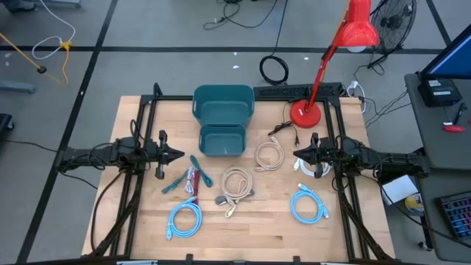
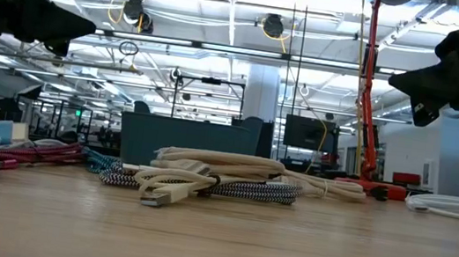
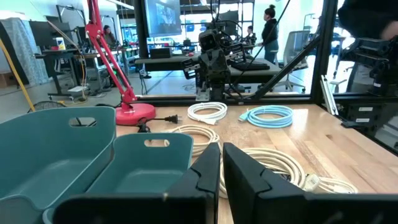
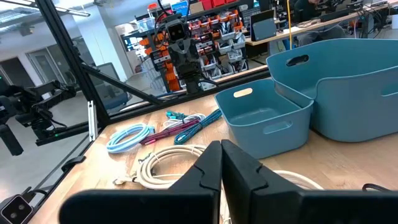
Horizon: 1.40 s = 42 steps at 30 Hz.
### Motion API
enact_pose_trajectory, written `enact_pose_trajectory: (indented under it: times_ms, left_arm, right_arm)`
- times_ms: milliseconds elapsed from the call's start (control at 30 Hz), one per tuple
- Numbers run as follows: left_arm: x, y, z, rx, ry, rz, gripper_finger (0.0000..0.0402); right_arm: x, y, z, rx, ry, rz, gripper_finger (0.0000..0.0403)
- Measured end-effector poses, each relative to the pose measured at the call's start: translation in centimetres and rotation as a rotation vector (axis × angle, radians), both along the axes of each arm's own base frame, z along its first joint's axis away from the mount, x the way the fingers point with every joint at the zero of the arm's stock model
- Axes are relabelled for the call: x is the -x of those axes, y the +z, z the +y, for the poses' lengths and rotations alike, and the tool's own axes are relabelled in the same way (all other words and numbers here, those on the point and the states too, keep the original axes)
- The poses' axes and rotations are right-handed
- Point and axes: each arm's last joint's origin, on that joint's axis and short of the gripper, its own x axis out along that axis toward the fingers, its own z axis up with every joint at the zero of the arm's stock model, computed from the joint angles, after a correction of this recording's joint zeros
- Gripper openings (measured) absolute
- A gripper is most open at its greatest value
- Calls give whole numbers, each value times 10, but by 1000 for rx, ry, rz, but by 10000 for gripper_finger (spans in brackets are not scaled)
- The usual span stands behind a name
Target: Pick & Place USB Port
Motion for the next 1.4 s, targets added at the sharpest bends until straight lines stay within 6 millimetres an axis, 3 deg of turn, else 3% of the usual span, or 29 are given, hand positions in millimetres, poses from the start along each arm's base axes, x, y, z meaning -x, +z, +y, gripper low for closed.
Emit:
enact_pose_trajectory:
  times_ms: [733, 933, 1133, 1267, 1400]
  left_arm:
    - [0, 0, 0, 0, 0, 0, 26]
    - [0, 0, 0, 0, 0, 0, 26]
    - [0, 0, 0, 0, 0, -1, 26]
    - [0, 0, 0, 0, 0, 0, 26]
    - [0, 0, 0, 0, 0, 0, 26]
  right_arm:
    - [0, 2, 0, -8, 0, -16, 0]
    - [3, 26, 0, -369, 43, -285, 0]
    - [19, 59, -3, -681, 76, -706, 0]
    - [33, 74, -6, -821, 63, -963, 0]
    - [40, 79, -8, -844, 23, -1083, 0]
